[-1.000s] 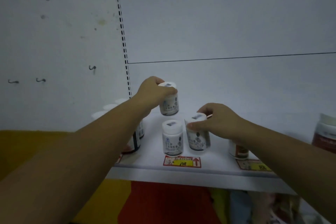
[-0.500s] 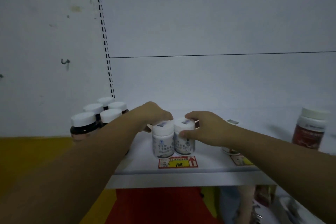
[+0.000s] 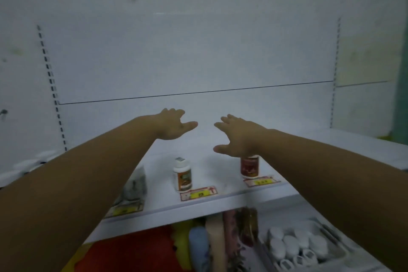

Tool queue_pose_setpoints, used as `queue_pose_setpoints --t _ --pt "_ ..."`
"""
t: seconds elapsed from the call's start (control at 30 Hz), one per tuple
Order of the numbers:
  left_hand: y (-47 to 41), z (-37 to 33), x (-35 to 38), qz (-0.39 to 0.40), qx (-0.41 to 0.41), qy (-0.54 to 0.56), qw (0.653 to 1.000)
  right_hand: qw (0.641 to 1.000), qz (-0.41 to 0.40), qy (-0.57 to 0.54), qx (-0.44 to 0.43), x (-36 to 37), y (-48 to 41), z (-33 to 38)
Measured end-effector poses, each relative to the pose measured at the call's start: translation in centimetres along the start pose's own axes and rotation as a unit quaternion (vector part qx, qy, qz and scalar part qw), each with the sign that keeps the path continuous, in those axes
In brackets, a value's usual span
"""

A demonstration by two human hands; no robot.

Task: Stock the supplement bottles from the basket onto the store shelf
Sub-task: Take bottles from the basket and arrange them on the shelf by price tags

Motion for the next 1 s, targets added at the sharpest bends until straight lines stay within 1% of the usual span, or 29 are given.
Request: queue_pose_setpoints --t 0.1,0.2,0.33,0.4,0.5,0.6,0.73,0.87,1.0 --pt "0.3 -9.0 1.4 0.003 0.073 0.015 0.997 0.999 0.013 -0.021 0.031 -0.2 6.3 -5.9" --pt "0.9 -18.2 3.3 0.006 0.118 0.044 0.992 0.996 0.017 -0.054 0.067 0.0 12.7 -11.6" --pt "2.2 -29.8 7.7 0.03 0.191 0.078 0.978 0.992 0.039 -0.024 0.117 0.9 20.7 -18.6" --pt "3.4 -34.6 11.3 0.06 0.223 0.075 0.97 0.985 0.052 -0.02 0.162 1.8 24.7 -22.2" --pt "5.7 -40.7 17.9 0.141 0.272 0.055 0.95 0.972 0.095 -0.024 0.212 4.3 30.5 -26.9" --pt "6.7 -44.3 22.7 0.197 0.288 0.057 0.935 0.96 0.13 -0.026 0.246 7.0 34.4 -30.9" --pt "4.2 -45.7 26.8 0.214 0.274 0.08 0.934 0.952 0.137 -0.051 0.27 10.6 36.3 -35.0" --pt "-0.1 -46.3 32.0 0.24 0.235 0.115 0.935 0.942 0.157 -0.09 0.282 16.5 36.1 -38.9" --pt "-5.4 -48.2 38.6 0.257 0.207 0.169 0.929 0.93 0.163 -0.143 0.297 23.4 33.6 -43.0"
Point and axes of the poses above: each hand's wrist, its own y-axis away from the middle knuckle, its own x-axis out of the palm, z = x × y, the point moved 9 cm from there along -y, towards the middle knuckle, and after that the axes turned 2 degrees about -y, right-handed, at the moved point
